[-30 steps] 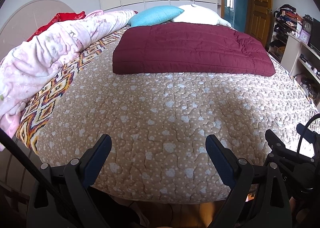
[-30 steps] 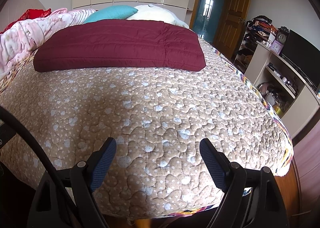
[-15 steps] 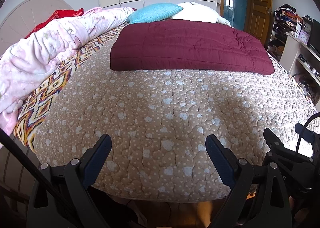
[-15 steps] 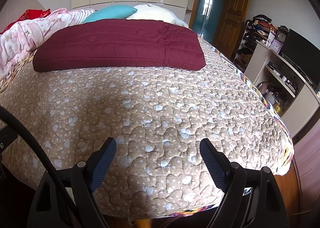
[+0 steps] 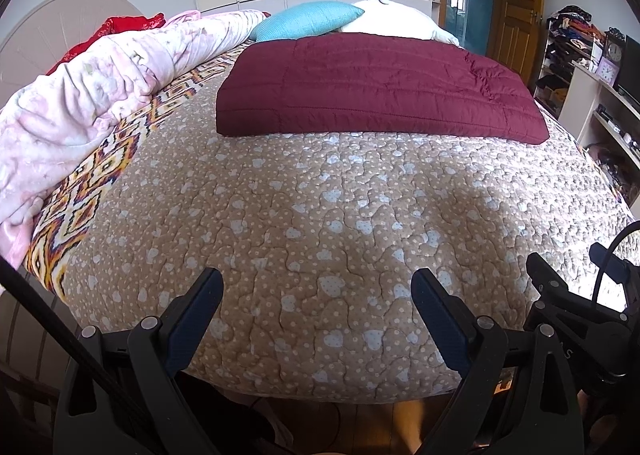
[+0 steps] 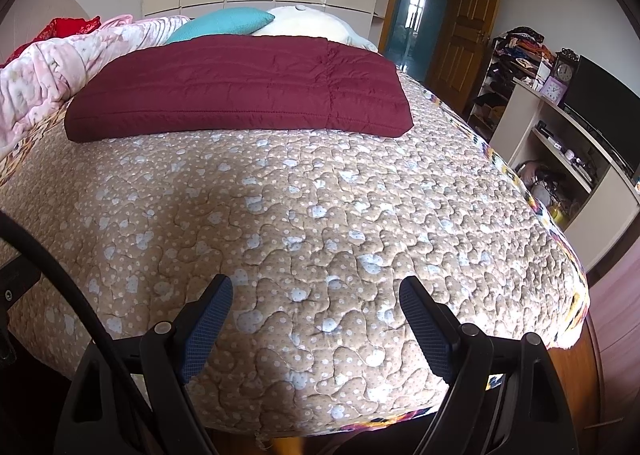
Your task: Fold large clothes
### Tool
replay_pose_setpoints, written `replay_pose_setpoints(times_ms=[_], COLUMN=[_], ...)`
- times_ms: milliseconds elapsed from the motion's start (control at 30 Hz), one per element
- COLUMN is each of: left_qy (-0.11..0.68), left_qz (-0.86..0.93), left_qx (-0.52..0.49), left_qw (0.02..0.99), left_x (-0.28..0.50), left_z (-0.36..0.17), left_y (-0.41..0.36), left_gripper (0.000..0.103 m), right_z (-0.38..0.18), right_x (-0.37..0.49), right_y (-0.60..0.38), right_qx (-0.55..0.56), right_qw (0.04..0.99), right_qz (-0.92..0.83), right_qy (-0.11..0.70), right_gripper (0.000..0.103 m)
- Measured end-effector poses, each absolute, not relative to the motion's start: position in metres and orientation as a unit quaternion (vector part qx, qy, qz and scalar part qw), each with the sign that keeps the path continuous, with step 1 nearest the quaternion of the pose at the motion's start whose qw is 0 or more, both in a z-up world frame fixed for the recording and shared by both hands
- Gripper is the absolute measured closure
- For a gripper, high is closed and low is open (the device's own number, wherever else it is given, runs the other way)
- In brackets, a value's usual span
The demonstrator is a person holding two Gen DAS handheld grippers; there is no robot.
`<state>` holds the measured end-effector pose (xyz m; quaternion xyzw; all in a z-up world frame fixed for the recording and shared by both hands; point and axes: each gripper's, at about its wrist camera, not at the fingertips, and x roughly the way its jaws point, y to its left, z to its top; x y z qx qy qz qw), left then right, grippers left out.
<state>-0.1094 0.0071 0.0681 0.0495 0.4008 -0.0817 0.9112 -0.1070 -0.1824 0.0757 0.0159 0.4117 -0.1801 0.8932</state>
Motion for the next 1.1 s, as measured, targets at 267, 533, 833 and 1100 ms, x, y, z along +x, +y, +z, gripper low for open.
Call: replay_pose_setpoints(times_ms=[267, 533, 833, 1100], left_qy=[0.403, 0.407, 0.408, 0.41], left_qz=[-0.083, -0.085, -0.085, -0.085], left_qx=[0.049, 0.049, 0.048, 0.048], left_qw=[0.91, 0.908, 0.908, 0.907], left_x=[-0.1092, -0.1082, -0.1086, -0.108], left_z=[0.0676, 0.0648, 0.0643, 0.0628], left_y=[0.0067, 0.0078, 0.0082, 0.0088], left_gripper=[0.009, 0.009, 0.009, 0.009], right_z=[0.0745, 0.0765, 0.0769, 0.0789], right_x=[-0.1061, -0.1071, -0.1079, -0.1096], right_y=[-0.1816, -0.1823, -0.1826, -0.1853], right_qx=[0.013, 0.016, 0.012, 0.015], right_qw=[0.893, 0.896, 0.897, 0.9], right_qz=[-0.176, -0.18, -0.179, -0.181], right_qy=[0.413, 0.405, 0.403, 0.397], right_gripper=[0.014, 0.014, 0.014, 0.014])
